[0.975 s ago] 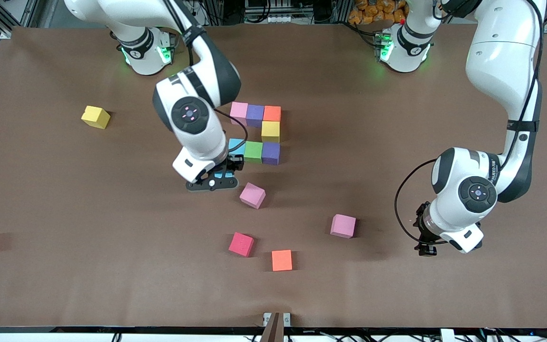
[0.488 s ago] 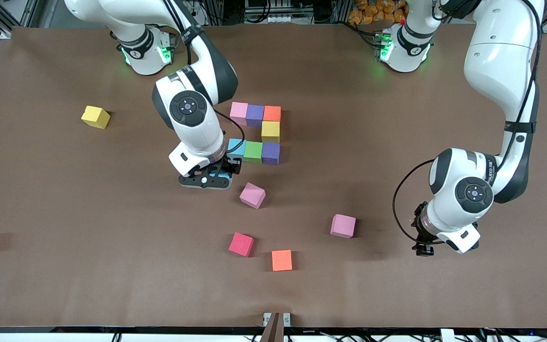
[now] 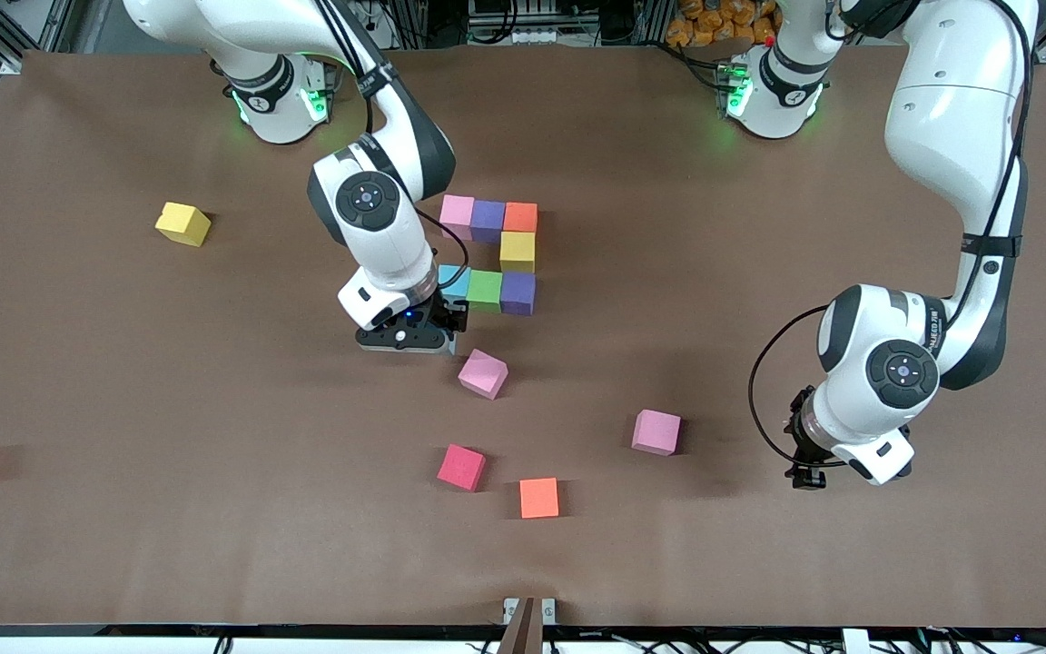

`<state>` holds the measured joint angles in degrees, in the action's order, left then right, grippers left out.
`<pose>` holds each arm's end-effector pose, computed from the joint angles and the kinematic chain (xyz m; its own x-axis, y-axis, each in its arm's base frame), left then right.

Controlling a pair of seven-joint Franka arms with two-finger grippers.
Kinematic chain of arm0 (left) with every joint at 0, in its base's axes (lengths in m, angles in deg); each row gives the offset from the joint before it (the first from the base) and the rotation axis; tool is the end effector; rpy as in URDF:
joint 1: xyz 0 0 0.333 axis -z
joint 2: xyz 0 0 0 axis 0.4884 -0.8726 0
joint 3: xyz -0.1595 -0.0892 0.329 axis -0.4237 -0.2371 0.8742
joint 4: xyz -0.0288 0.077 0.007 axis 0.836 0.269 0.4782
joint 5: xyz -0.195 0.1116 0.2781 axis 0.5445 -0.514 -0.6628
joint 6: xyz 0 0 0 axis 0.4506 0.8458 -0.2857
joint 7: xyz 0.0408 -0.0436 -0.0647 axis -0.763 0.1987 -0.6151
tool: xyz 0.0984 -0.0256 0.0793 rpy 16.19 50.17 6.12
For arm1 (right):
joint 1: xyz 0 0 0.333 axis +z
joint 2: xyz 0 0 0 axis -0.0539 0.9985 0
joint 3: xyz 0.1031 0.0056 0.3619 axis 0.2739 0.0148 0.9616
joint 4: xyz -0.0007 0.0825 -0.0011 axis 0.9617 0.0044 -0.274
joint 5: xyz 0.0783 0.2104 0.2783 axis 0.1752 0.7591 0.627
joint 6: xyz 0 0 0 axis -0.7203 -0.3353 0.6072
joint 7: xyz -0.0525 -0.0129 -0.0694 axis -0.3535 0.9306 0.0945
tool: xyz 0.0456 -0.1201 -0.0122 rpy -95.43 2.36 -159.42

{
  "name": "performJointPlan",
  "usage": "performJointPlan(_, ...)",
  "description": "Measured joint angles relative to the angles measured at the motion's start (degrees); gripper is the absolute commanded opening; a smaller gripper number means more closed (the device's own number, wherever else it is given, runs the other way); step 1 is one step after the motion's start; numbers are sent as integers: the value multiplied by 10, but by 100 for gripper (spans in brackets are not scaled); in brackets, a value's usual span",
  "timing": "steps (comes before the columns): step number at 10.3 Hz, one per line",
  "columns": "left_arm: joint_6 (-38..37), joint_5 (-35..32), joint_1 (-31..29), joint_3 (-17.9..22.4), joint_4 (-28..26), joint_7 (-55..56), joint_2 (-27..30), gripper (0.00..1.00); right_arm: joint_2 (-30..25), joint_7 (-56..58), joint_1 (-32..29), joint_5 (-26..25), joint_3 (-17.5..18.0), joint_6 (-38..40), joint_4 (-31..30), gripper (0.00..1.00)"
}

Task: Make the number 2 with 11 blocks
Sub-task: 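Lower the cyan cube beside the cluster with the right gripper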

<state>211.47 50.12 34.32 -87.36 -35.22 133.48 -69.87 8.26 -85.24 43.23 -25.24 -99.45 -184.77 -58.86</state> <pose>0.7351 -0.1284 0.3290 0.1378 0.9875 0.0770 0.9834 -0.1457 0.1080 0.5281 0.3776 0.3629 0.9893 -0.0648 0.1309 -0.0556 -0.9958 -0.0732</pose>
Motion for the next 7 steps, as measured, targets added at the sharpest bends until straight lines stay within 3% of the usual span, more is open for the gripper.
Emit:
performJointPlan(3,1,0,3,0,0,0,-1,73,0,-1,7,-1,13,-70,-62,0)
performJointPlan(7,5,0,4,0,0,0,-4,73,0,-2,13,-16,15,-99,-80,0)
